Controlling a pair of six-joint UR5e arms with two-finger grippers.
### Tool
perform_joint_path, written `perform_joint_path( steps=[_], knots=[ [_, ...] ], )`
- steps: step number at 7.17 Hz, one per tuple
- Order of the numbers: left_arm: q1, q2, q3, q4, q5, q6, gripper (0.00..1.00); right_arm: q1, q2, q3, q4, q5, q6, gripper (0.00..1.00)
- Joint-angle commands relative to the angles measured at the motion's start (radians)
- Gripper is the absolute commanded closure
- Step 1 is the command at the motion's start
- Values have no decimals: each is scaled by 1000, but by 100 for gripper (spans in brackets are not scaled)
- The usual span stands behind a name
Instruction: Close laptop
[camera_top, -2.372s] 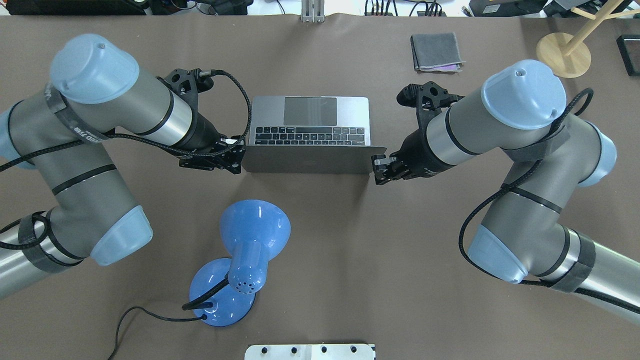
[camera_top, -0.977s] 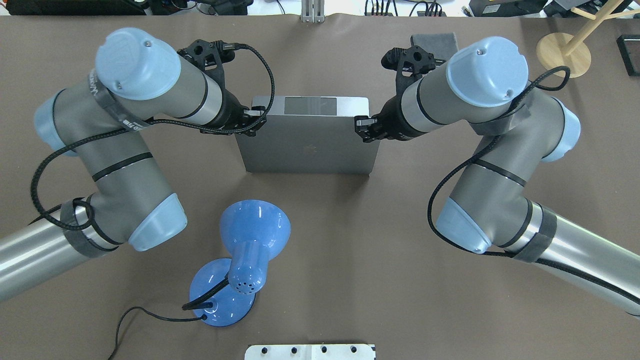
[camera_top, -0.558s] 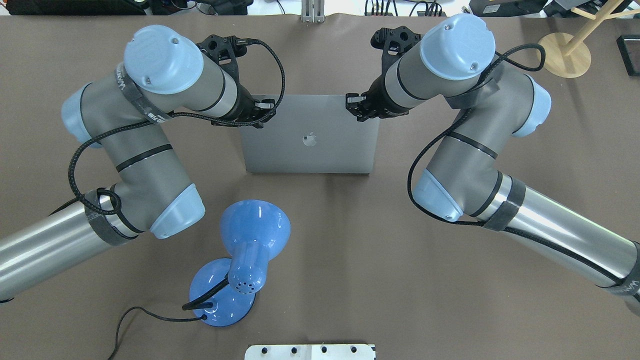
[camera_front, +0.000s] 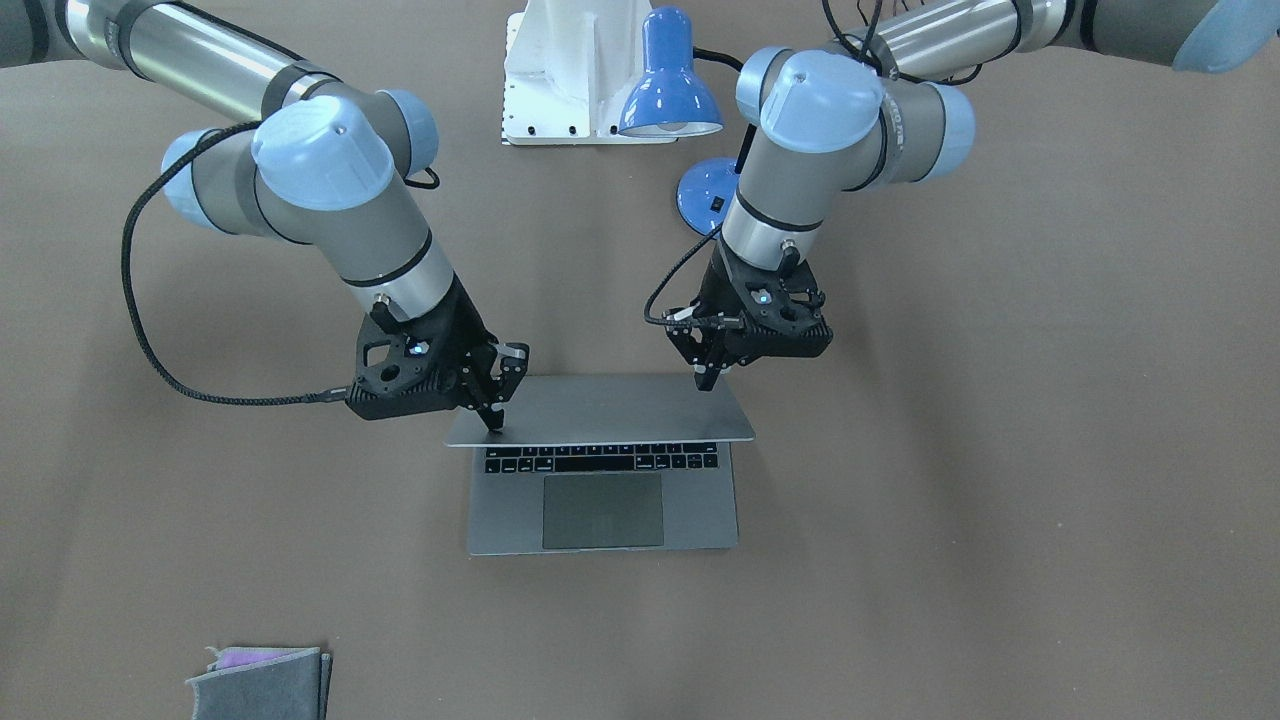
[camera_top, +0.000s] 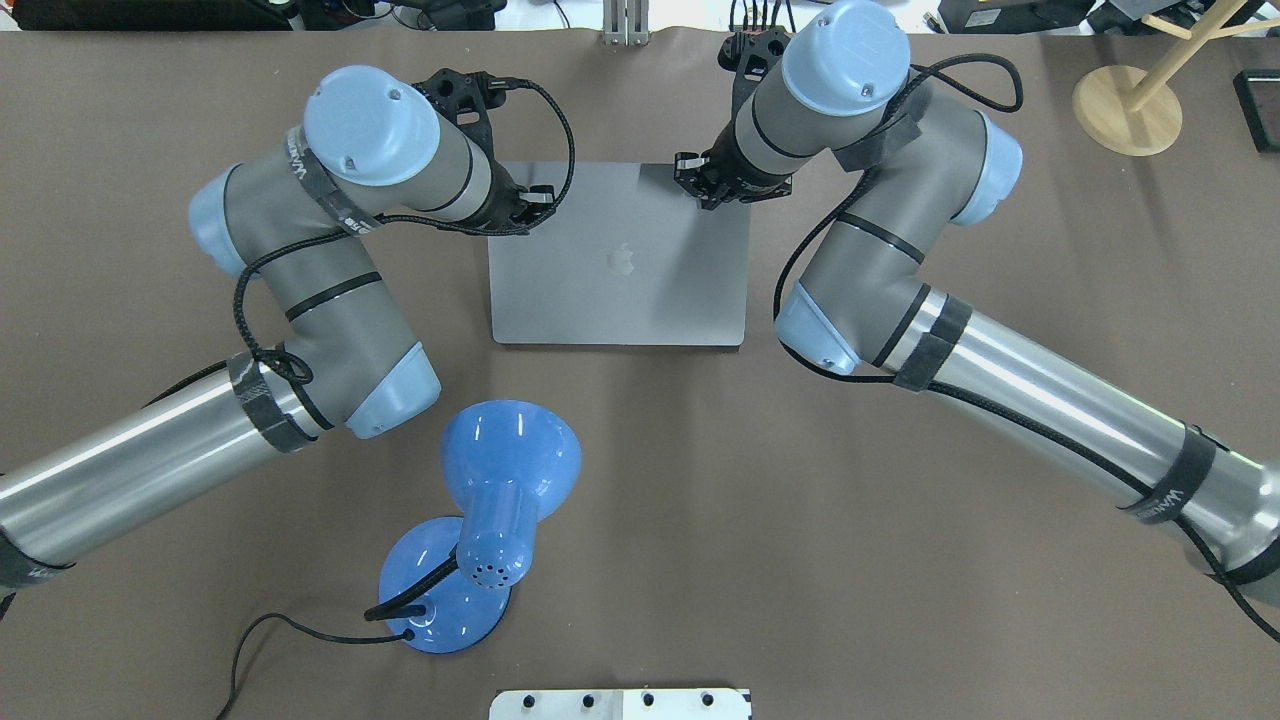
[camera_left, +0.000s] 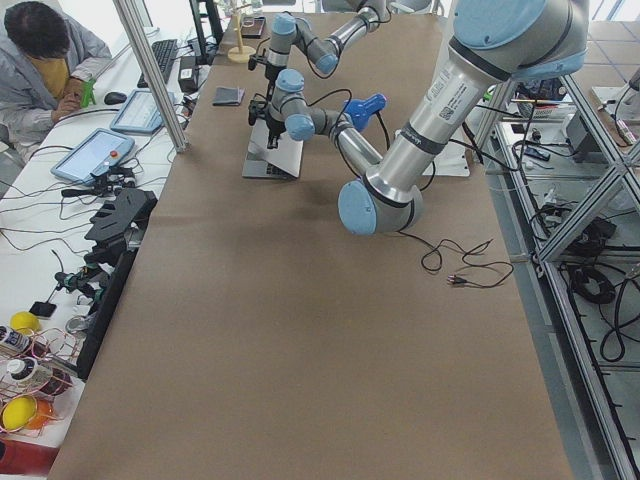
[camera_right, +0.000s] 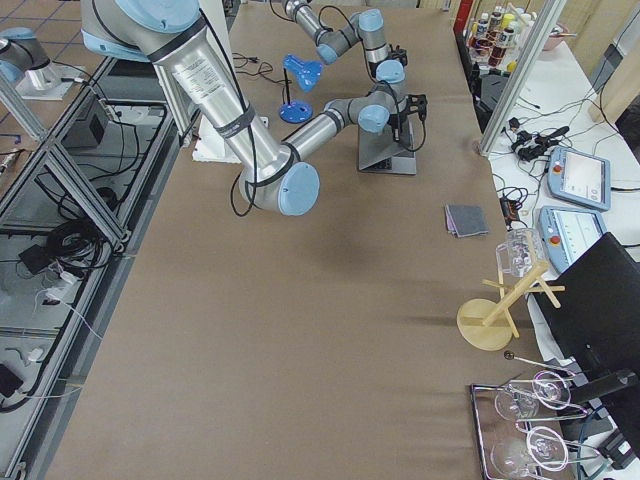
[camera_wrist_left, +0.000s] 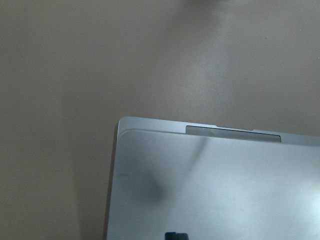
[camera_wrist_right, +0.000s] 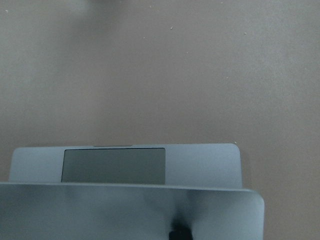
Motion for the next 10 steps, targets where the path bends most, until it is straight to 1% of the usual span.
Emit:
perform_joint_path(
  steps=[1,2,3,4,7,8,9,10],
  knots=[
    [-1,-36,143,-96,22,1,100,1,63,-154,48,8,-2,100],
    [-1,-58,199,-116,41,4,100,1,70,-180,48,9,-8,100],
    [1,-75,259,-164,42,4,100,-1,83,-221,52,15,-9,100],
    [-1,-78,270,-173,41,3,100,-1,108,-264,54,49,-11,100],
    [-1,-84,266,-170,36,-1,100,1,110,-262,54,72,-9,100],
    [-10,-75,217,-154,19,2,100,25,105,-231,51,101,-8,100],
    [-59,0,100,-87,-108,6,100,92,73,-155,31,214,-12,100],
    [-149,117,-50,-52,-261,60,100,166,-61,-13,22,291,-34,100]
  ],
)
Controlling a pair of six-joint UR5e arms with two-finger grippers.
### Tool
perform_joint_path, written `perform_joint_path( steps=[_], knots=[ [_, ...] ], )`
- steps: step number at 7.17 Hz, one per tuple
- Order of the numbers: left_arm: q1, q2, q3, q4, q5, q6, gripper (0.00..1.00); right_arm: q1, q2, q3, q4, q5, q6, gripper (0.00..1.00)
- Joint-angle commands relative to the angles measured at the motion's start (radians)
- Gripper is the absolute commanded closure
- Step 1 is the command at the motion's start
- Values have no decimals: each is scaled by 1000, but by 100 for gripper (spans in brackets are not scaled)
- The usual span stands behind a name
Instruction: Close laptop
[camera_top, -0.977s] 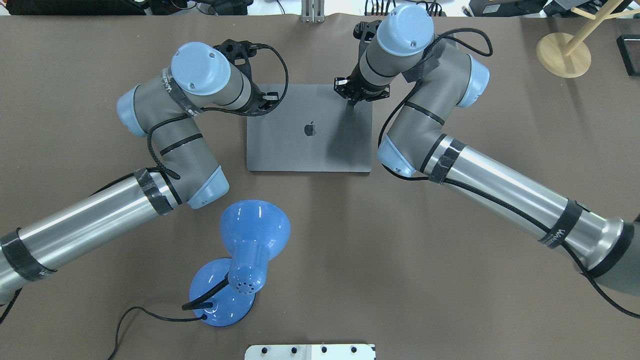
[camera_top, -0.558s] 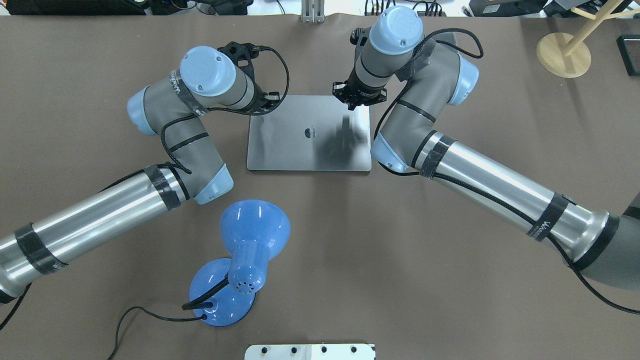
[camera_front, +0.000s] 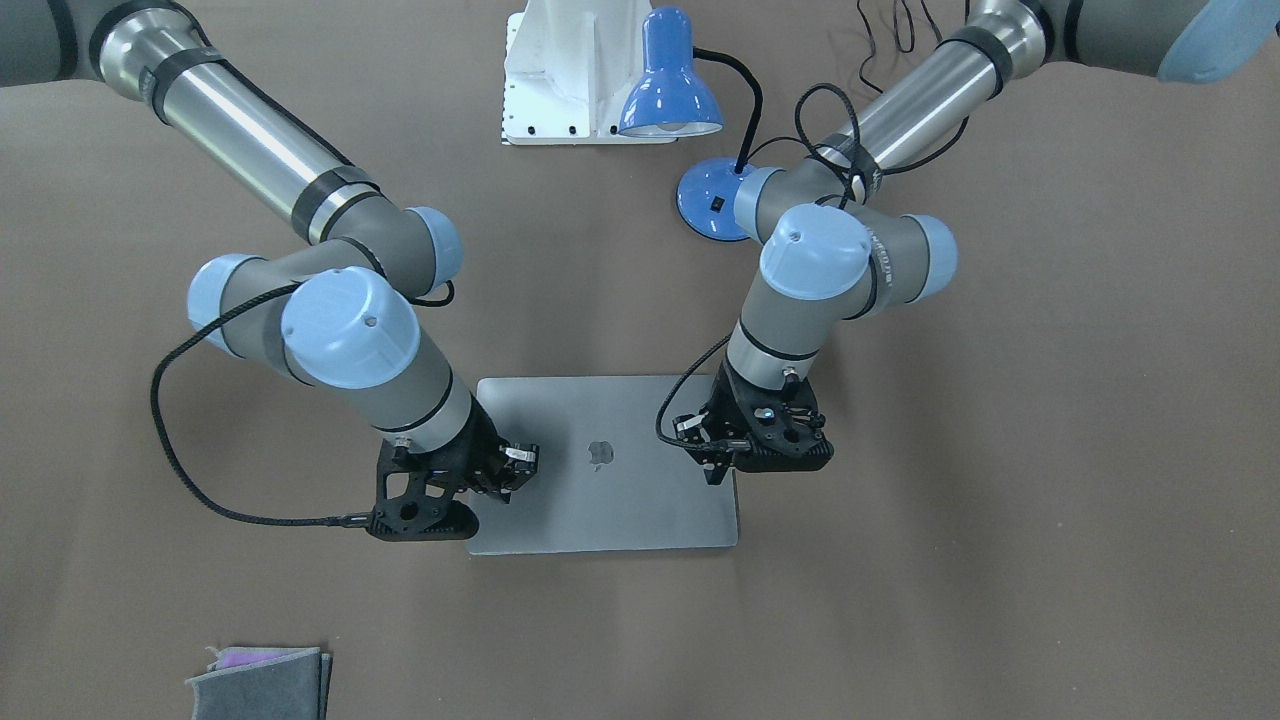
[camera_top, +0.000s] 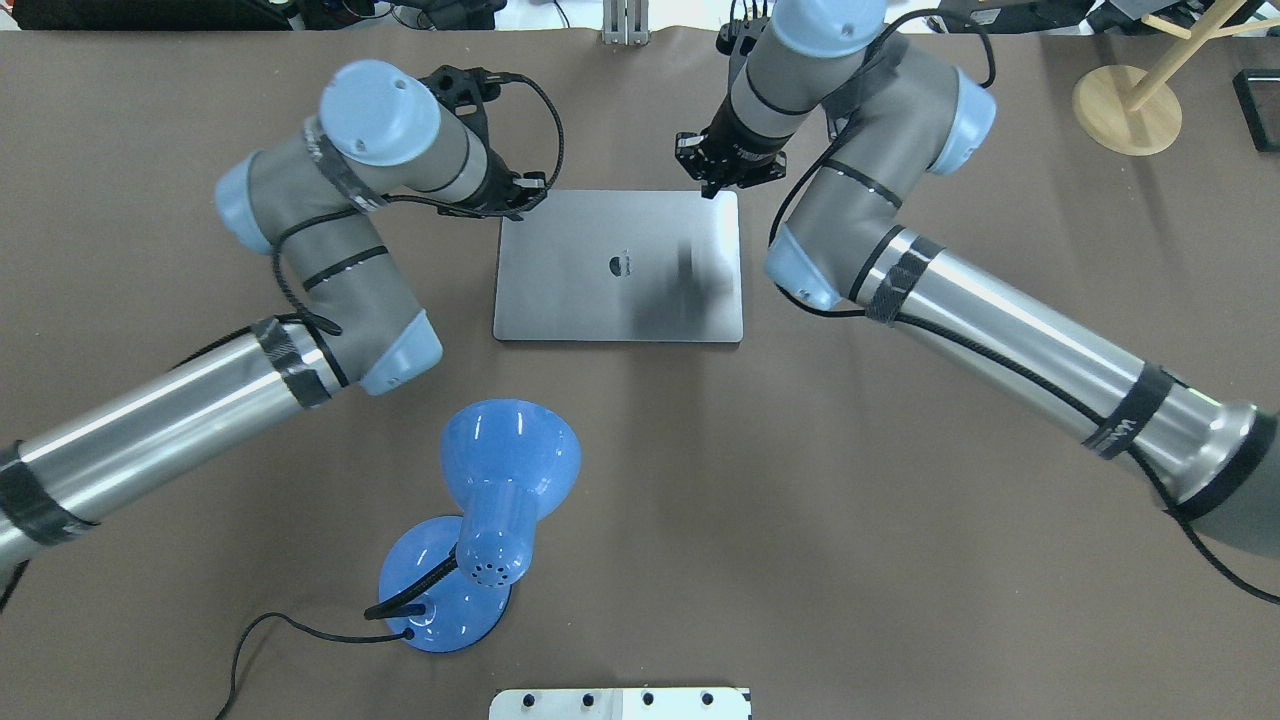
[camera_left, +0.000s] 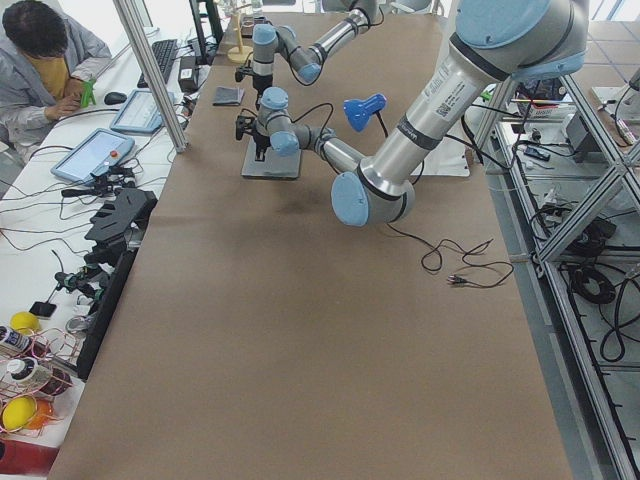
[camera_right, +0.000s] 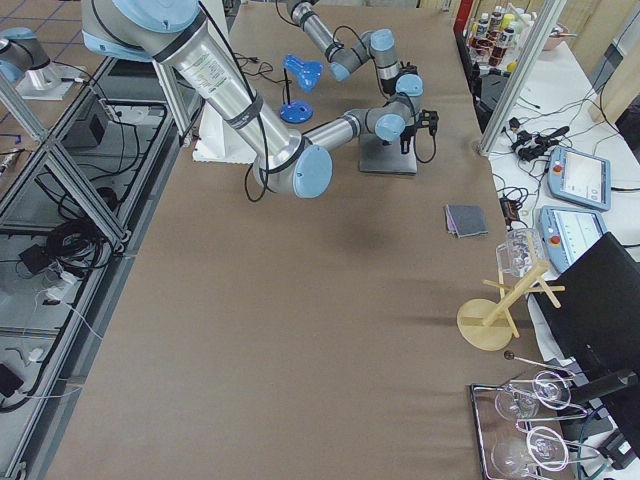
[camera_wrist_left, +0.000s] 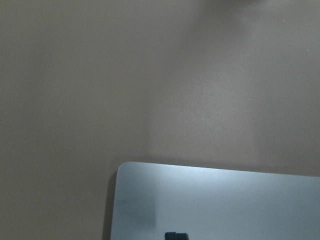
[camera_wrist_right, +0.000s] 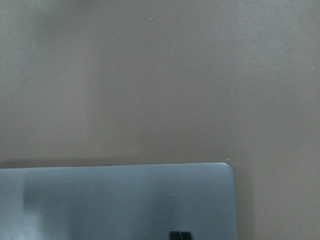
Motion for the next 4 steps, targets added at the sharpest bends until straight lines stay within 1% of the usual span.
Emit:
perform_joint_path(
  steps=[1,2,3,4],
  knots=[
    [-152,246,-300,68,-229,124,100,166,-258,270,-20,184,-95,100],
    [-251,414,-443,106,-335,263,100,285,-363,338,-20,273,-176,100],
    [-372,565,-529,114,-450,401,100,353,-496,414,-18,312,-294,100],
    [-493,689,-559,111,-530,545,100,431,-620,443,-18,339,-462,100]
  ],
)
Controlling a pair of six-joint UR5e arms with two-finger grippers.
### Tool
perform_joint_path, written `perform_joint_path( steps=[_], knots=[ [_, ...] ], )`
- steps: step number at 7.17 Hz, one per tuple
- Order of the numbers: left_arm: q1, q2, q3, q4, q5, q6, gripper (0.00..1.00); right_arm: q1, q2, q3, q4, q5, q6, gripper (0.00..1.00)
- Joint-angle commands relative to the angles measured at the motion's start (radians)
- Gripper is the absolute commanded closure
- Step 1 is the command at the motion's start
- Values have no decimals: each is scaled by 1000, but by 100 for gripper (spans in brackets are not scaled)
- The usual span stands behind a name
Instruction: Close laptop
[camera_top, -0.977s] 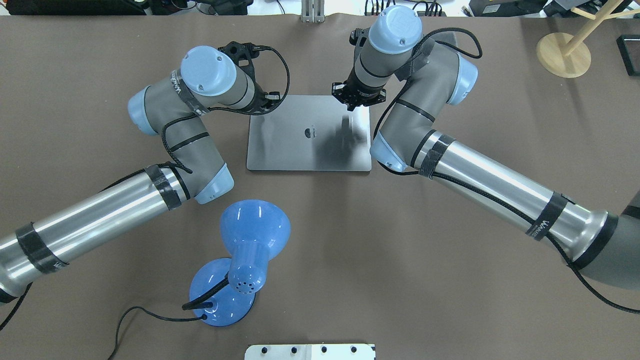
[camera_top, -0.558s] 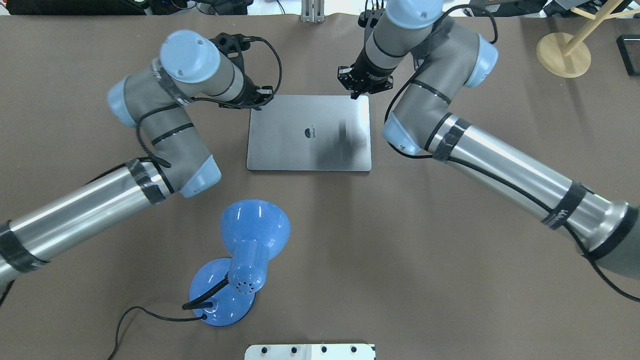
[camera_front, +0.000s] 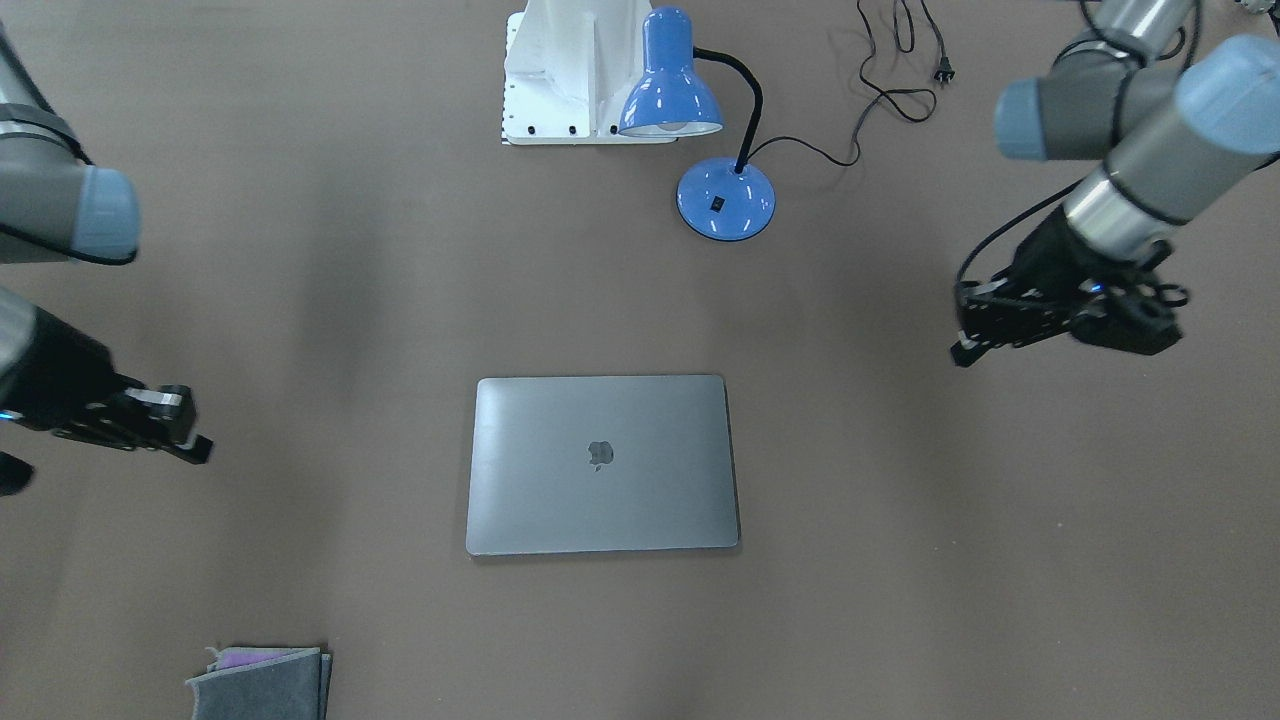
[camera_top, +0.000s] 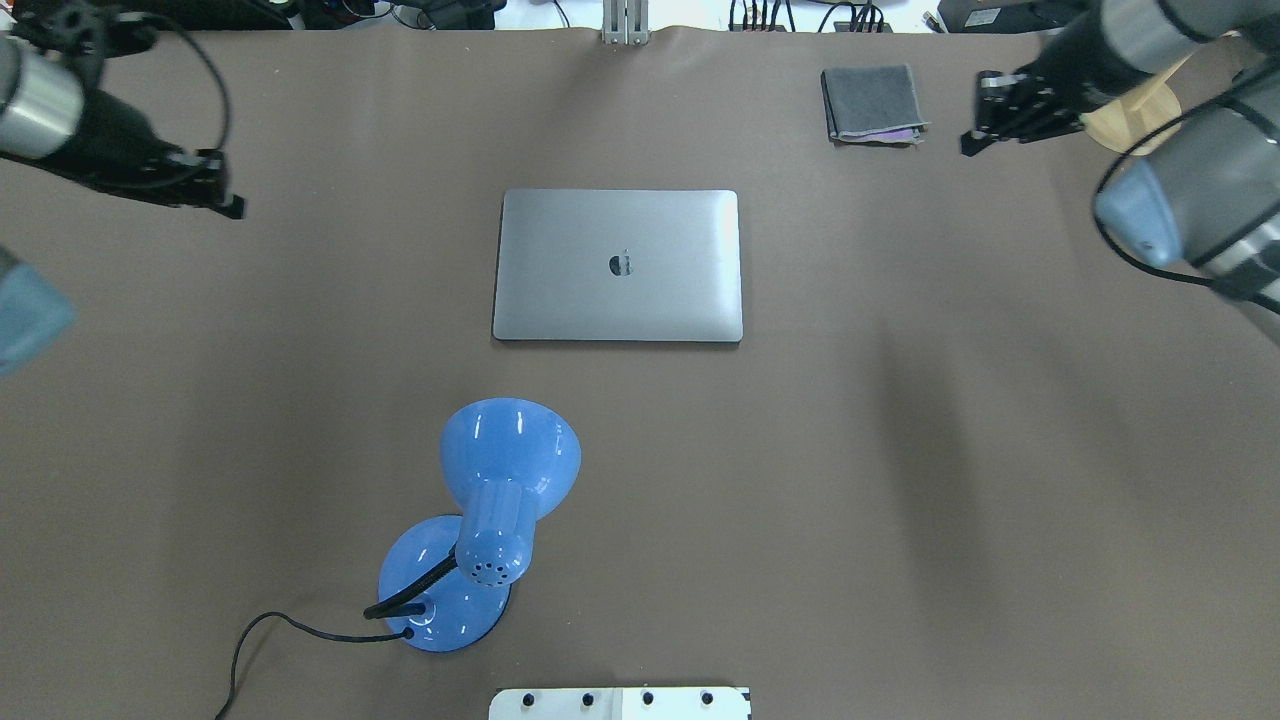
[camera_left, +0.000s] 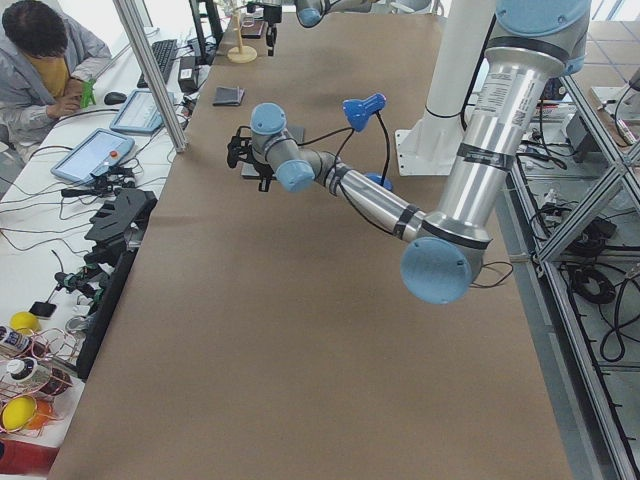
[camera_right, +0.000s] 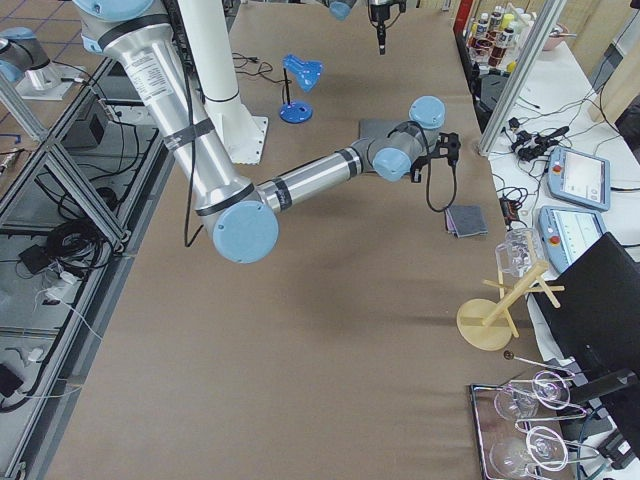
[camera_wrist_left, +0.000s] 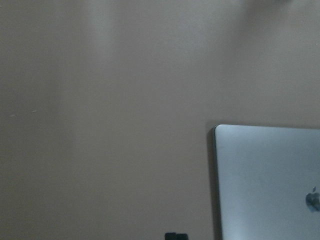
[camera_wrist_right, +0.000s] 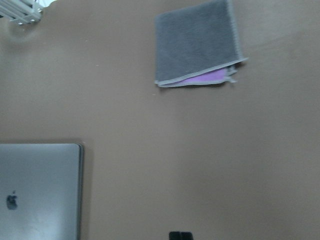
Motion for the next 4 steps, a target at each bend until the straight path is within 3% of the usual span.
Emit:
perform_joint_path(
  steps=[1,3,4],
  knots=[
    [-230,286,-77,5,-150,355,100,167,-265,71,0,60,-342,100],
    [-297,462,-67,4,-125,435,100,263,-442,65,-23,39,-663,100],
    [-311,529,-35,9,-62,592,100,280,-457,61,-138,-33,-798,100]
  ],
)
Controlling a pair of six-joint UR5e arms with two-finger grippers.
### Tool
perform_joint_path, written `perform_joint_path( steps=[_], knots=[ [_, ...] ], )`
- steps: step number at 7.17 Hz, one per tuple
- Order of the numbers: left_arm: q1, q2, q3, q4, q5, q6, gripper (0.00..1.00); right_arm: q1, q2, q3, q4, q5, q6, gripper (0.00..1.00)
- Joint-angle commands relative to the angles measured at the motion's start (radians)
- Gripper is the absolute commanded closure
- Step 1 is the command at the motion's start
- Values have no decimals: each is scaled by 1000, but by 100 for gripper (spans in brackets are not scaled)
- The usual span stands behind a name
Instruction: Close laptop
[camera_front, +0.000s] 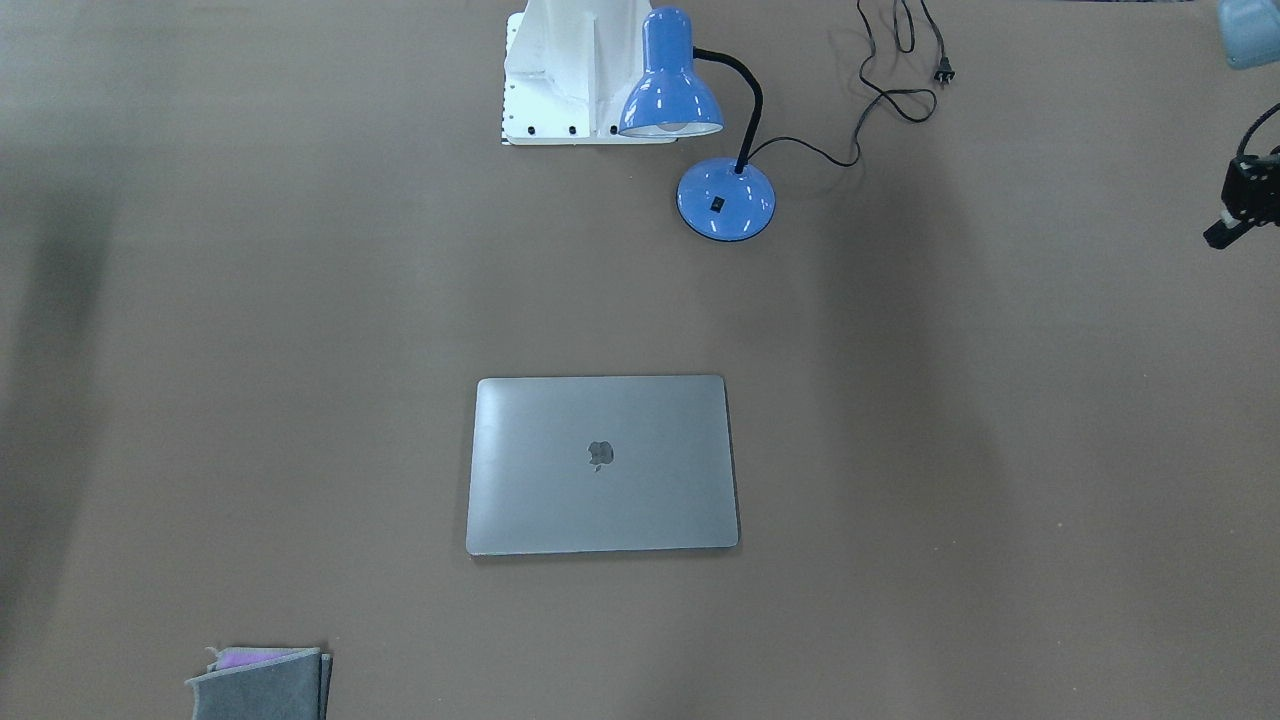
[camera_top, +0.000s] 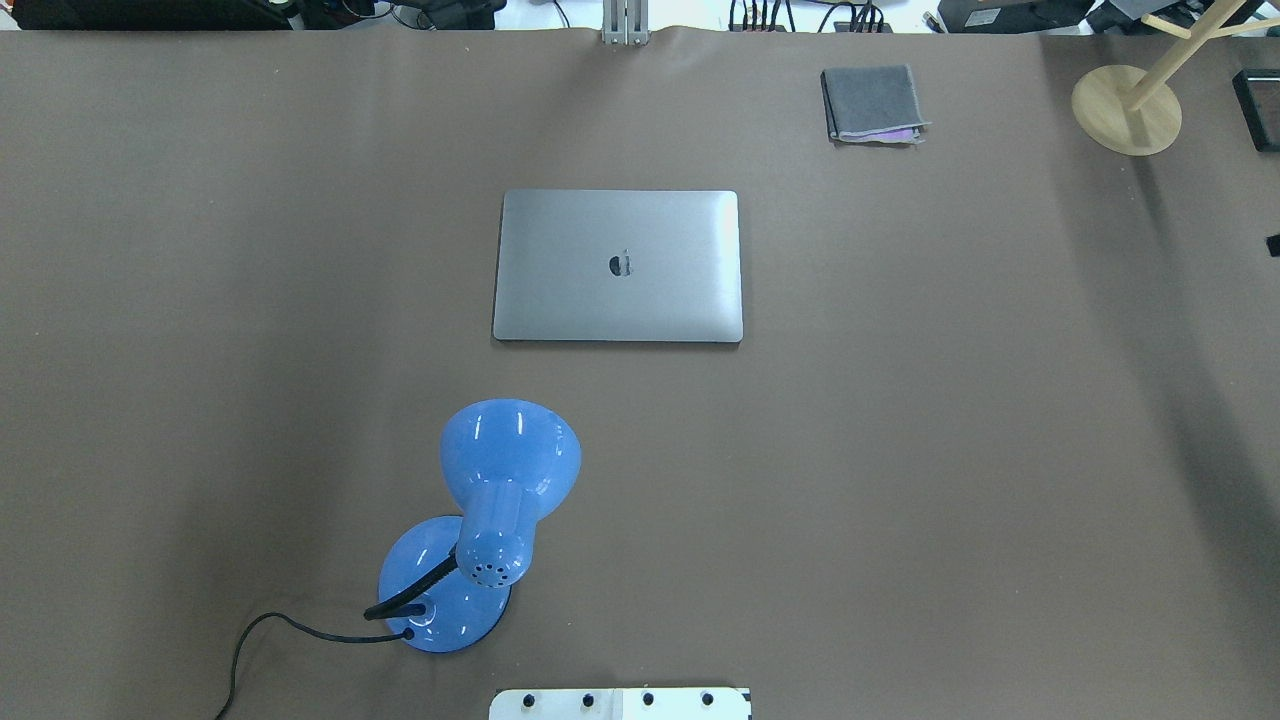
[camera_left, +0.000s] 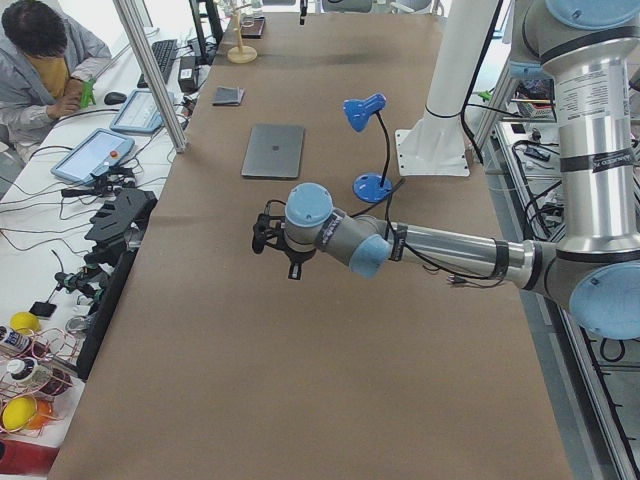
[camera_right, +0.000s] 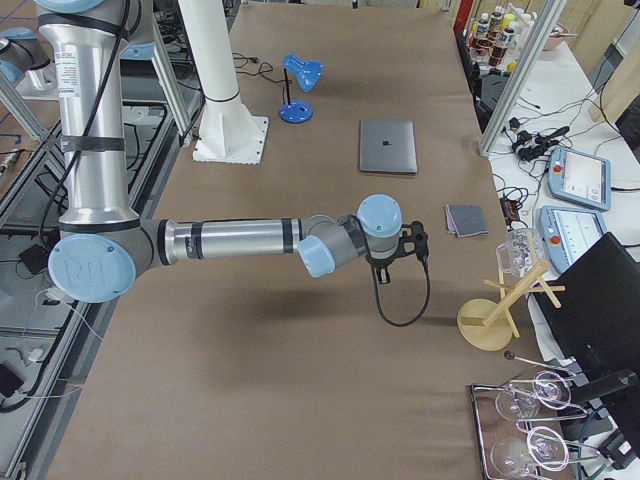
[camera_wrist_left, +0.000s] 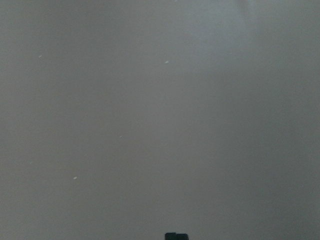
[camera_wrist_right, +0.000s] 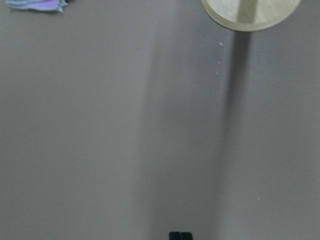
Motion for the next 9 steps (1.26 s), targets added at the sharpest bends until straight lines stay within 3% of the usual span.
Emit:
perform_joint_path(
  steps=[1,2,3,7,9],
  knots=[
    [-57,100,55,32,75,180,100,59,-36,4,-256,-128,-305,100],
    [-60,93,57,127,91,191,38,44,21,6,-369,-192,-335,1],
    [-63,104,53,148,148,191,2,38,40,6,-405,-241,-338,0],
    [-63,105,56,153,157,191,2,39,36,6,-405,-230,-337,0],
    [-63,87,37,237,146,193,2,39,36,6,-408,-216,-337,0]
  ],
)
